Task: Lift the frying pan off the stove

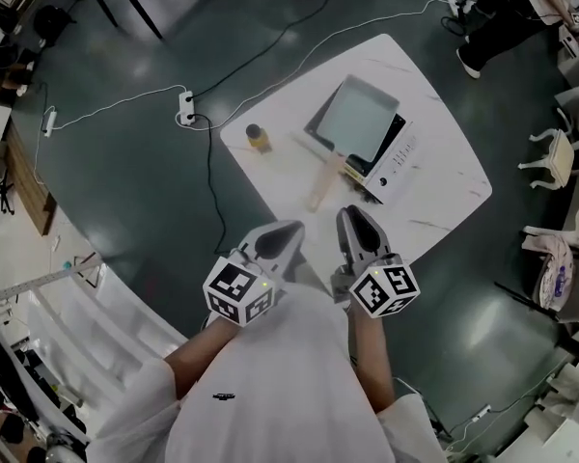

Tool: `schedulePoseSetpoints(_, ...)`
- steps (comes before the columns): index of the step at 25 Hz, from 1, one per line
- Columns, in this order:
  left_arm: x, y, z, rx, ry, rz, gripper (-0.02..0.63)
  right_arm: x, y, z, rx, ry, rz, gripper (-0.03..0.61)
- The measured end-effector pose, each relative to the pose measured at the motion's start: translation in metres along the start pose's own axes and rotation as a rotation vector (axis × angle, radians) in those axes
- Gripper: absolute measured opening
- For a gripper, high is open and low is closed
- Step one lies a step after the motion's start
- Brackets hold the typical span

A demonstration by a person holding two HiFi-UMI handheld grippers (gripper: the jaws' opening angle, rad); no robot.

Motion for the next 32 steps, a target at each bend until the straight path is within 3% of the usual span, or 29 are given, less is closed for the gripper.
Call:
schedulePoseSetpoints(3, 0.011, -0.011, -0.006, 0.021, 0.008, 0.011, 0.006, -0.011, -0.017, -0.010, 0.037, -0.044, -0.003, 0.092)
schedulePoseSetpoints(10, 0.035, -0.035, -0.022, 0.065, 0.042, 0.026, 0.006, -0.037, -0.052, -0.030, 0.096, -0.150, -0.023, 0.134)
schedulePoseSetpoints(16, 0.050, -0.055, -0.037, 0.120, 0.094, 0.005, 0.008, -0.065, -0.075, -0.049, 0.145, -0.244, -0.061, 0.181)
schedulePoseSetpoints(25, 0.071, -0.084, -0.059, 0.204, 0.123, -0.031, 0.011, -0.099, -0.105, -0.071, 0.204, -0.389, -0.050, 0.221)
schedulePoseSetpoints(28, 0.076, -0.092, -0.066, 0.223, 0.157, -0.043, 0.092, -0.107, -0.113, -0.075, 0.218, -0.432, -0.046, 0.229)
schedulePoseSetpoints(32, 0.083, -0.098, -0.075, 0.242, 0.194, -0.045, 0.109, -0.112, -0.121, -0.083, 0.248, -0.453, -0.038, 0.230)
Point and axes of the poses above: the fingertips, and each gripper's own axes: y backward along the fingers, x to its left, z out of its top, the point moved 7 cm from there along y, backward along the fingers, and after that the axes turned 5 degrees about -x, right-handed, at the moved point
